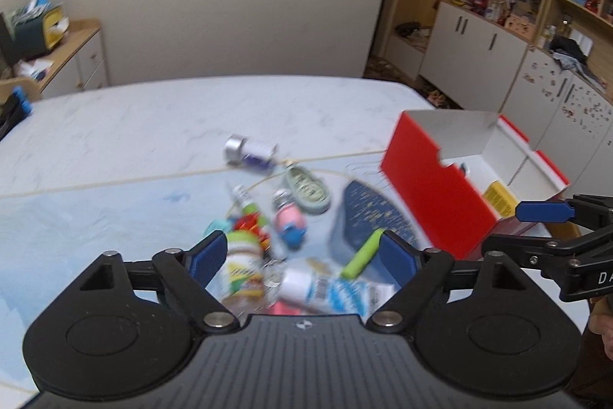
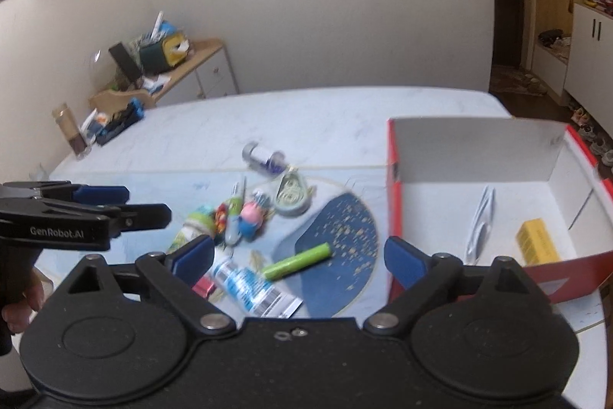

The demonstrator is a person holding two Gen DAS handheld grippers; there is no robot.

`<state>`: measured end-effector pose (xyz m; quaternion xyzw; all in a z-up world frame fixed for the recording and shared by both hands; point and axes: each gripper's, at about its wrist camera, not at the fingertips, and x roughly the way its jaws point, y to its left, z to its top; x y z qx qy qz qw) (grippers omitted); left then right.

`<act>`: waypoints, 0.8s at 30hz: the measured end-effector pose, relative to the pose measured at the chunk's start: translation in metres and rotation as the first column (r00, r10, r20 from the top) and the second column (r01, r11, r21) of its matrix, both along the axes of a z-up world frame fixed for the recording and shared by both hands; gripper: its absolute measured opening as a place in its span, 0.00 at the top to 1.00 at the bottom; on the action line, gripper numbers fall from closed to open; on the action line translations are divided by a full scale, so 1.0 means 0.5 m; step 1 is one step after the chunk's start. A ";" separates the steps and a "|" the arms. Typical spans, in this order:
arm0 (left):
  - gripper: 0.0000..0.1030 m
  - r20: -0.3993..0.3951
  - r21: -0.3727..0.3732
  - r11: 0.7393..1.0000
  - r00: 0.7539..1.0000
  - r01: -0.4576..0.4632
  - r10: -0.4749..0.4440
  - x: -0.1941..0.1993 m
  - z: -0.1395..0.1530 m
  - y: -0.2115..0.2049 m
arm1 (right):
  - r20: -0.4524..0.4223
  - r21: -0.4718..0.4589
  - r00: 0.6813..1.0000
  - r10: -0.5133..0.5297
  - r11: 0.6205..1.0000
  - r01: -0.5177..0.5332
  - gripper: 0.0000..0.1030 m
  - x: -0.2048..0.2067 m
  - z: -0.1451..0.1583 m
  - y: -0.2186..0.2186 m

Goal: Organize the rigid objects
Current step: 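Withdraw both tools from the box back toward the pile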

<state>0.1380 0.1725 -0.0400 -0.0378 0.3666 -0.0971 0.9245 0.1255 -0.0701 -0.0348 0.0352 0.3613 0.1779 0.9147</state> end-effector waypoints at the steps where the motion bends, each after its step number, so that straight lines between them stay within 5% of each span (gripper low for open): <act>1: 0.11 -0.006 -0.009 1.000 1.000 -0.010 0.010 -0.001 -0.007 0.010 | -0.008 -0.002 1.000 0.008 1.000 -0.008 0.07 0.000 -0.006 0.007; 4: 0.01 -0.016 -0.023 0.999 0.999 -0.041 0.041 -0.006 -0.029 0.036 | -0.030 -0.006 0.999 0.029 1.000 -0.029 0.07 0.001 -0.021 0.024; 9: 0.00 -0.045 0.023 0.998 0.998 -0.053 0.054 -0.012 -0.070 0.054 | -0.057 -0.036 0.996 0.063 0.997 -0.065 0.07 0.003 -0.047 0.053; 16: 0.00 -0.016 0.005 0.997 0.997 -0.073 0.073 -0.027 -0.123 0.067 | -0.101 -0.087 0.989 0.113 0.989 -0.122 0.08 0.019 -0.093 0.080; 24: 0.00 -0.081 -0.022 0.992 0.989 -0.125 0.123 0.017 -0.150 0.090 | -0.137 -0.161 0.970 0.200 0.962 -0.221 0.13 0.043 -0.139 0.124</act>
